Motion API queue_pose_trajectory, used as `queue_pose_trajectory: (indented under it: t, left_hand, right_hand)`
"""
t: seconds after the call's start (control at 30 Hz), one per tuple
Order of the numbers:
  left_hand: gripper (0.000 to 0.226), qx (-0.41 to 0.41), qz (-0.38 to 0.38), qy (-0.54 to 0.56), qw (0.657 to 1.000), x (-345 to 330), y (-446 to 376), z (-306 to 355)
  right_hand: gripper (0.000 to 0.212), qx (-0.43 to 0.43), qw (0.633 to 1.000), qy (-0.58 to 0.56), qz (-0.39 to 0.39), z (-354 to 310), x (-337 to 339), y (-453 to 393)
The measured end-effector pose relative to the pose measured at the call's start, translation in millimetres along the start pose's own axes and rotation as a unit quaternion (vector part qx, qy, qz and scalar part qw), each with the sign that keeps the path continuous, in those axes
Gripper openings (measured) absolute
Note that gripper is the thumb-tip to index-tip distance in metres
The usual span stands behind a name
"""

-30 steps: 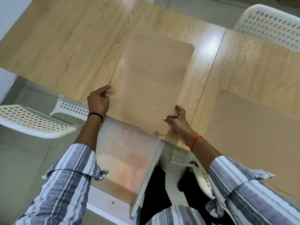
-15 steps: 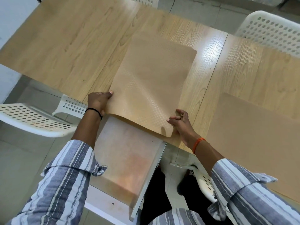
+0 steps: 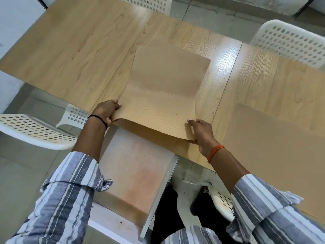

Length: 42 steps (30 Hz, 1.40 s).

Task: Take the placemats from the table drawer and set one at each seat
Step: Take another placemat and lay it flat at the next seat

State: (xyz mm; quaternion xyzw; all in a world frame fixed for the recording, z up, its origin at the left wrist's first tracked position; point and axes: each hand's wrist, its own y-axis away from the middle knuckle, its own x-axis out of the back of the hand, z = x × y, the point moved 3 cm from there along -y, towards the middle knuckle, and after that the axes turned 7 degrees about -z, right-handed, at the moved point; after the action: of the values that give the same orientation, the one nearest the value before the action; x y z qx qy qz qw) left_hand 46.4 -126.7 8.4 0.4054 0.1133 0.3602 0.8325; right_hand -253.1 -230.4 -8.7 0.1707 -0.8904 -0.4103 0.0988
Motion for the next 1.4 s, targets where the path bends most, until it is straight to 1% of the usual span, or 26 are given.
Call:
queue_pose_trajectory:
  t: [0.03,0.1,0.2,0.27,0.37,0.43,0.47,0.53,0.63,0.7,0.73,0.8,0.83,0.93,1.0,1.23,1.4]
  left_hand:
    - [0.027,-0.013,-0.005,-0.014,1.0,4,1,0]
    - [0.03,-0.044,0.006,-0.043,0.998,11,4,-1]
    - [0.035,-0.101,0.009,-0.088,0.991,15,8,-5]
    - [0.038,-0.124,0.005,-0.134,0.983,14,12,-8]
    - [0.029,-0.146,0.002,-0.176,0.973,15,14,-11]
    - [0.009,-0.156,0.009,-0.189,0.97,14,14,-10]
    - [0.007,-0.158,0.006,-0.186,0.97,13,16,-9]
    - [0.021,-0.151,-0.017,-0.169,0.974,9,18,-7]
    - [0.03,-0.159,-0.044,-0.169,0.972,2,23,-2]
    - [0.028,-0.194,-0.034,-0.187,0.962,-1,28,3]
    - [0.023,-0.217,-0.017,-0.199,0.955,-1,32,5]
    - [0.009,-0.26,0.019,-0.207,0.943,-1,40,10]
    - [0.002,-0.275,0.025,-0.204,0.939,-1,45,10]
    - [0.024,-0.284,0.029,-0.188,0.94,2,58,10]
    - [0.032,-0.295,0.038,-0.174,0.939,4,72,9]
    - [0.031,-0.358,0.037,-0.142,0.922,5,136,-11]
    - [0.03,-0.361,0.053,-0.114,0.924,15,193,-43]
  right_hand:
    - [0.011,-0.006,1.0,-0.01,0.0,-5,3,-2]
    - [0.013,-0.02,0.999,-0.025,-0.018,-13,8,-8]
    - [0.034,-0.008,0.999,-0.003,-0.038,-23,12,-16]
    - [0.041,0.015,0.999,0.021,-0.038,-30,11,-17]
    - [0.041,0.051,0.994,0.079,-0.053,-44,2,-13]
    - [0.035,0.079,0.983,0.149,-0.067,-54,-5,-11]
    - [0.032,0.097,0.977,0.175,-0.069,-58,-9,-9]
    - [0.031,0.14,0.969,0.197,-0.06,-63,-15,-4]
    - [0.03,0.214,0.949,0.228,-0.028,-63,-21,4]
    - [0.031,0.259,0.934,0.245,-0.013,-59,-23,10]
    - [0.034,0.274,0.929,0.248,-0.004,-58,-23,14]
    - [0.037,0.294,0.923,0.247,0.023,-57,-21,21]
    - [0.038,0.304,0.921,0.242,0.035,-56,-20,25]
    - [0.039,0.327,0.915,0.228,0.056,-53,-15,39]
    - [0.039,0.345,0.91,0.22,0.066,-49,-8,51]
    - [0.038,0.406,0.893,0.184,0.067,-30,18,96]
    - [0.035,0.428,0.885,0.18,0.043,-3,35,138]
